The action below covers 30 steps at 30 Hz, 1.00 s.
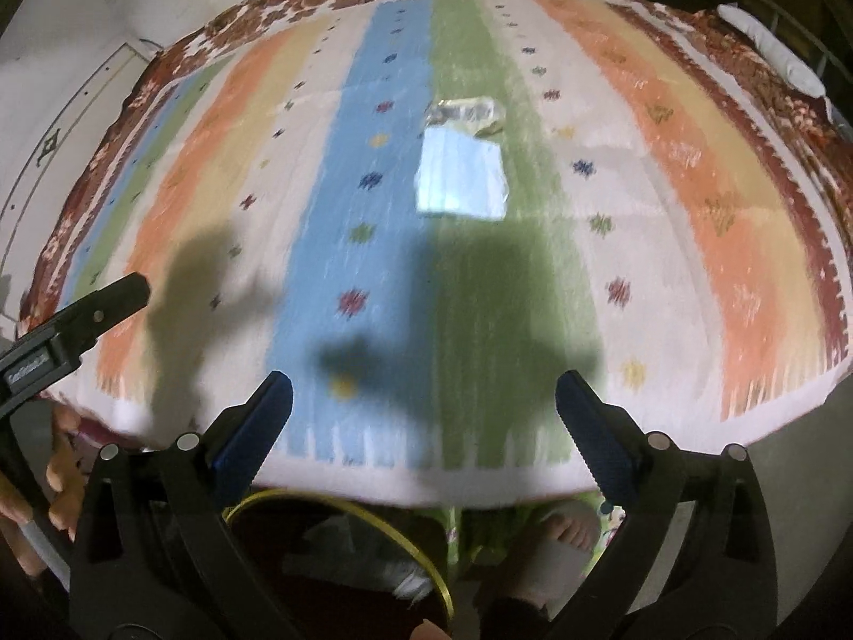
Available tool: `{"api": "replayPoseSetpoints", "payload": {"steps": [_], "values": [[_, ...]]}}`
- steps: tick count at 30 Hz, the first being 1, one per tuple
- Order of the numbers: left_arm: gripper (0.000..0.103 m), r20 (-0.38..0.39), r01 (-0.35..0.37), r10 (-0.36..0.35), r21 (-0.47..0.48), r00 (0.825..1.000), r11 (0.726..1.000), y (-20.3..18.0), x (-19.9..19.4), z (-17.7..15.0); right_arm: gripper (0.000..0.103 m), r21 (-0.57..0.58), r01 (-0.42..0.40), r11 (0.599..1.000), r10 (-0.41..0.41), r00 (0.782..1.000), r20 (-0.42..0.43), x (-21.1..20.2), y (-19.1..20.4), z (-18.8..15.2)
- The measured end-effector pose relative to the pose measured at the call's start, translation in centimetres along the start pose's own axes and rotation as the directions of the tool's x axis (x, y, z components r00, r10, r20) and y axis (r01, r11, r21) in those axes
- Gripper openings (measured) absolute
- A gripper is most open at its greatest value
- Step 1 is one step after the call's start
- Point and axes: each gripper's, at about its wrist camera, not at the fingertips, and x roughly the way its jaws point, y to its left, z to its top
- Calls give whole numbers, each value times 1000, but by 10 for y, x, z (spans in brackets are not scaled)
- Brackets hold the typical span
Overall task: Collect trash
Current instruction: 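Move both open tools back over the wrapper and blue mask on the blanket, then close the left tool on the clear wrapper while the right tool grasps the blue mask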
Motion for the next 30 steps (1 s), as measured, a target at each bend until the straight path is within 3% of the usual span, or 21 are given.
{"api": "replayPoseSetpoints", "payload": {"steps": [11,18,30], "values": [[97,49,6,-9,42,999,999,-8,24,28,94,-15,43,999,-42,999,29,35,-16,44],[97,14,47,-47,44,999,998,-8,49,53,94,-52,94,994,-93,995,22,69,-16,65],[97,-5,103,-103,56,995,993,-12,93,85,85,-53,78,996,-77,997,21,114,-16,103]]}}
